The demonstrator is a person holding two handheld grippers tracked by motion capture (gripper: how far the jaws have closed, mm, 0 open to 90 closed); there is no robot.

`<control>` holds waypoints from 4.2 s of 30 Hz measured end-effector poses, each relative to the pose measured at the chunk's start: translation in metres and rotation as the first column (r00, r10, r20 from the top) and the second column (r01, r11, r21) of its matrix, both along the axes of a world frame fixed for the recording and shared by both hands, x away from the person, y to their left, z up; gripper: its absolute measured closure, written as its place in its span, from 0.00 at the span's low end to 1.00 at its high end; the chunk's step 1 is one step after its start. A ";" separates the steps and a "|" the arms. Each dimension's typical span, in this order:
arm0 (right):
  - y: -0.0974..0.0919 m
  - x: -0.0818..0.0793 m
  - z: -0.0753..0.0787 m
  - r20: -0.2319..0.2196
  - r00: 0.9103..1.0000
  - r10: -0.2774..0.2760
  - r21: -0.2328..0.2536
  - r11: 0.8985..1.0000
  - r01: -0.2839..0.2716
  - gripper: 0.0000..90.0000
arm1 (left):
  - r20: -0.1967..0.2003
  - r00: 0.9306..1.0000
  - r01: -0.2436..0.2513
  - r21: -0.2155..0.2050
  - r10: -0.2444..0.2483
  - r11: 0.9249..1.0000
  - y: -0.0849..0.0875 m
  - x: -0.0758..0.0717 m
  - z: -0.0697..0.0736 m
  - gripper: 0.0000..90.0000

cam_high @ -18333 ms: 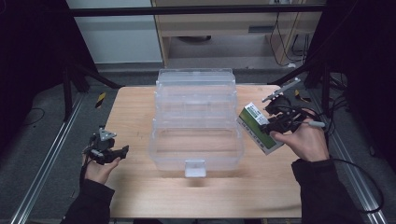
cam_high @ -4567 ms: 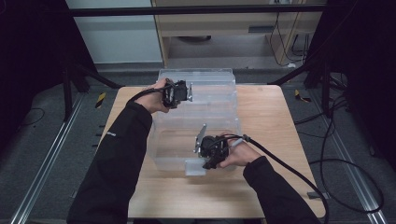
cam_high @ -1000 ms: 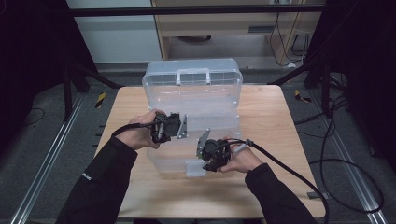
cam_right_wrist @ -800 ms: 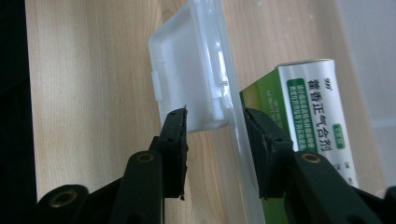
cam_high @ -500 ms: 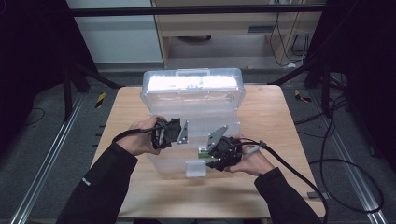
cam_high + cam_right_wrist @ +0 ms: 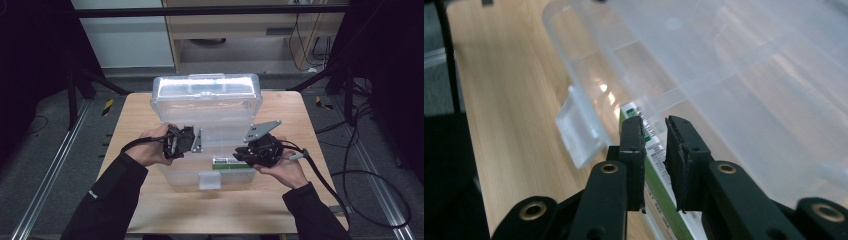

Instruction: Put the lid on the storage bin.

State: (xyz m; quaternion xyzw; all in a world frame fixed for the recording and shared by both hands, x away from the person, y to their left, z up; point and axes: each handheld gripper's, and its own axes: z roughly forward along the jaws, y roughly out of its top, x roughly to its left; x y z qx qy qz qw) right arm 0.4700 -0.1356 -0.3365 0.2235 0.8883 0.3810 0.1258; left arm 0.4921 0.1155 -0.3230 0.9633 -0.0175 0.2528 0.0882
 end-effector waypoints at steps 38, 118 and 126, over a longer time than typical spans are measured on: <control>-0.051 0.036 0.011 0.040 0.917 -0.396 0.249 0.893 0.375 1.00 | -0.045 0.999 -0.003 0.031 0.004 1.000 -0.003 -0.008 -0.014 0.89; -0.066 0.006 -0.040 0.004 0.937 -0.350 0.249 0.907 0.338 1.00 | -0.226 0.835 -0.471 -0.764 0.501 0.441 0.129 -0.024 -0.059 0.94; -0.066 0.005 -0.045 0.001 0.938 -0.346 0.234 0.912 0.336 1.00 | -0.223 0.832 -0.473 -0.764 0.508 0.439 0.132 -0.025 -0.064 0.95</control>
